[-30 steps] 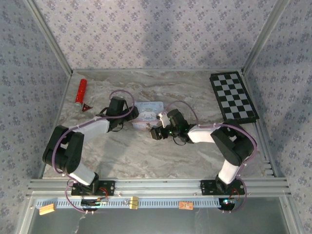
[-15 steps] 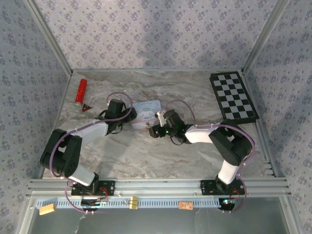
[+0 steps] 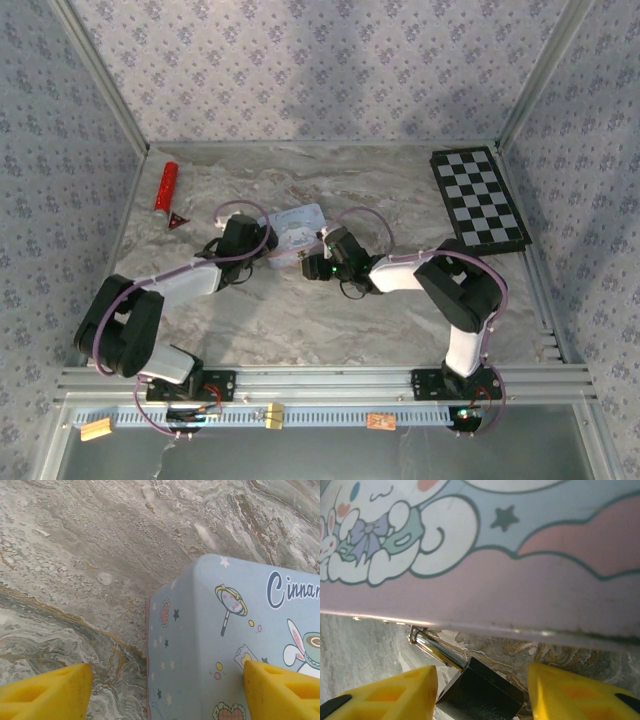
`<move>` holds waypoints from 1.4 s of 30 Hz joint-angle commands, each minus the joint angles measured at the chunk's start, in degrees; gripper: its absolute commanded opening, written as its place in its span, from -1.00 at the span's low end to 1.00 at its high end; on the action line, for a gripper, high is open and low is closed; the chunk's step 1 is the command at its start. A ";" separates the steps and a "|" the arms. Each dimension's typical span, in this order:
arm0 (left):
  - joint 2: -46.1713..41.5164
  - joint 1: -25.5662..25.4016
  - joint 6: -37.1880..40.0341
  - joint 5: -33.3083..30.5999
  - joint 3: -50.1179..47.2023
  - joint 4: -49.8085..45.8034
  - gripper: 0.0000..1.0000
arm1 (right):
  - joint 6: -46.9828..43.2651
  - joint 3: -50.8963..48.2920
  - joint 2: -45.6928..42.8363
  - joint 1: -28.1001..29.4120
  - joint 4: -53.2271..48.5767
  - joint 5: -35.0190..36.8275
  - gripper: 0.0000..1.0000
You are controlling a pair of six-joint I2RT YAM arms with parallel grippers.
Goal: Unlock the padlock with the key
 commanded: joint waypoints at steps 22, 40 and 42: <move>-5.69 -3.70 -8.20 -7.89 -8.82 -7.12 0.56 | 24.99 -4.26 0.62 1.63 12.06 1.03 -0.27; -7.26 -6.41 -10.90 -10.70 -8.95 -7.56 0.57 | 29.81 -5.22 -3.01 3.61 6.41 10.99 -0.36; -7.59 -6.98 -11.34 -11.38 -9.14 -7.82 0.57 | 31.05 -5.29 -2.91 3.65 6.99 10.62 -0.37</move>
